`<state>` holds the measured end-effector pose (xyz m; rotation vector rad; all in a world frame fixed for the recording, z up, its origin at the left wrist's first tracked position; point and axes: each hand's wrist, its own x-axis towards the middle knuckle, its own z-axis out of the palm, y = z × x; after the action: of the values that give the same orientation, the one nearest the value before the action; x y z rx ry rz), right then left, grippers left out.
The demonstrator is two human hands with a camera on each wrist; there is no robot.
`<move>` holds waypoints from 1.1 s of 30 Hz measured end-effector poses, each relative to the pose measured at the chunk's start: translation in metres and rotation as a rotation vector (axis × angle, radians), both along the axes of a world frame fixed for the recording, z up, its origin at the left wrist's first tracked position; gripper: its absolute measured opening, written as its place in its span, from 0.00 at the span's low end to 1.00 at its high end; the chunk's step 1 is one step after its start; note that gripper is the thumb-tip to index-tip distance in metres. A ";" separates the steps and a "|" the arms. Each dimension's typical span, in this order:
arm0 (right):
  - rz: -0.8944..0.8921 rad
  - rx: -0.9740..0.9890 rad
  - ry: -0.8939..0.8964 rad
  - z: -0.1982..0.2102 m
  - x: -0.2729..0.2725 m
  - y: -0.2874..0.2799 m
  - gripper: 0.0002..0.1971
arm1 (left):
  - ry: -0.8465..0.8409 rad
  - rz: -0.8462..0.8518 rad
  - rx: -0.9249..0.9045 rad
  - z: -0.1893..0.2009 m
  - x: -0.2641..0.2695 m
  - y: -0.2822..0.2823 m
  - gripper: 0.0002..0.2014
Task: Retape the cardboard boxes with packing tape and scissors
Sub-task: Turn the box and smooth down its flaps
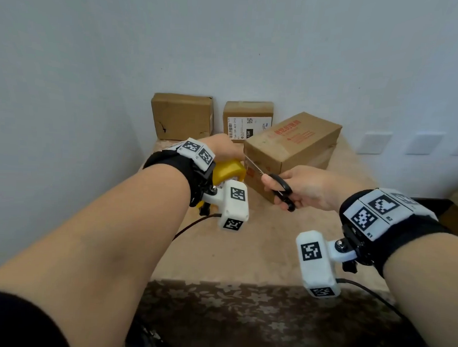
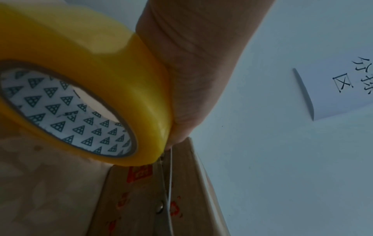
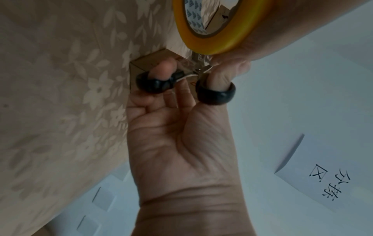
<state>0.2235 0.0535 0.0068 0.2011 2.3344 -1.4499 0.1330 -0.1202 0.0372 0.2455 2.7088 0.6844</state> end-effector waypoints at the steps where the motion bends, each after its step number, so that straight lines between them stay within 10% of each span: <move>1: -0.004 -0.005 0.006 -0.001 -0.001 0.001 0.30 | -0.001 0.008 0.007 -0.001 0.001 0.000 0.19; 33: 0.015 -0.167 0.087 -0.009 0.003 0.012 0.19 | 0.024 0.045 0.140 -0.013 0.011 -0.003 0.17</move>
<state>0.2267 0.0650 -0.0022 0.0764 2.2614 -1.6673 0.1436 -0.1228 0.0241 0.2287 2.6991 0.8918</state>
